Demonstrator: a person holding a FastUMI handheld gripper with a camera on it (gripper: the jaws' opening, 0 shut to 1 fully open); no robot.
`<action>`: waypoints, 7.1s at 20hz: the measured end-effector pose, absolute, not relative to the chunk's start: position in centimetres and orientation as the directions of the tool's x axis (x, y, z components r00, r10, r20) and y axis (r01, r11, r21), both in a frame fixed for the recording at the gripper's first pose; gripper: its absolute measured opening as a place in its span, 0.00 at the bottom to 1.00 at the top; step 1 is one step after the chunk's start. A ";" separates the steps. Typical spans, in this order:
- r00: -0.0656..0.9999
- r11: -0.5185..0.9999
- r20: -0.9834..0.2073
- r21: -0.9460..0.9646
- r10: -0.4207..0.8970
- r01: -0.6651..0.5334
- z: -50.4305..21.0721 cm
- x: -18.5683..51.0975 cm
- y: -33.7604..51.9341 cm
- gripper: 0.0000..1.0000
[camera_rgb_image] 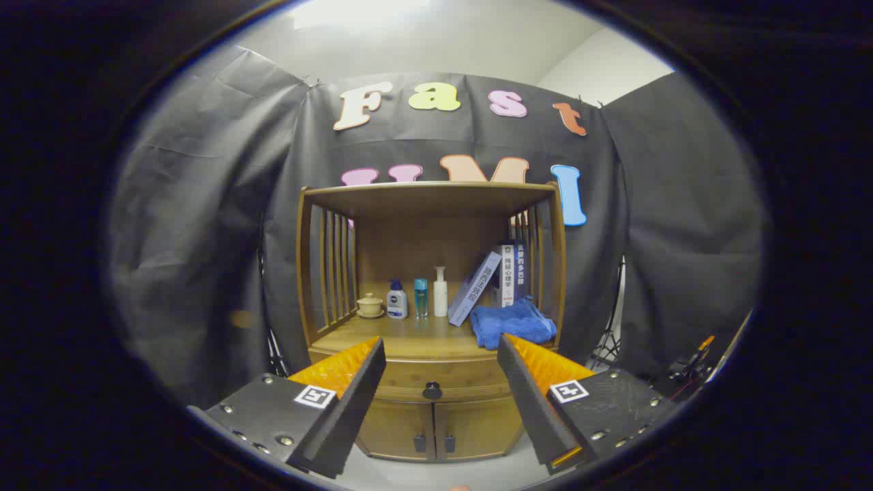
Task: Pull open the drawer, take out the items inside it, and place them on the countertop above the cabinet.
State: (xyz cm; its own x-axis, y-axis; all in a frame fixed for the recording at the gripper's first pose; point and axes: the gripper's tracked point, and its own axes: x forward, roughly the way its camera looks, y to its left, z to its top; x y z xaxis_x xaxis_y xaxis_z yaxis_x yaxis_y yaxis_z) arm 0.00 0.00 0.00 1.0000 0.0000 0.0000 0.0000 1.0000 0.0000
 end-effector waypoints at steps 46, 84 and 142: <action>0.979 0.999 -0.204 -0.011 0.028 -0.031 -24.7 22.3 2.0 0.40; 0.967 0.996 -0.245 -0.037 0.072 -0.083 -25.3 1.2 1.3 0.25; 0.751 1.000 -0.660 0.024 0.023 -0.010 -19.8 14.8 3.4 0.36</action>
State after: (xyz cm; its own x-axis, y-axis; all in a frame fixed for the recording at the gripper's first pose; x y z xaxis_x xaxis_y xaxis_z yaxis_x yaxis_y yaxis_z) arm 14.77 3.43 -19.80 0.7509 0.0230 -0.6600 -0.0097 0.9997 0.0238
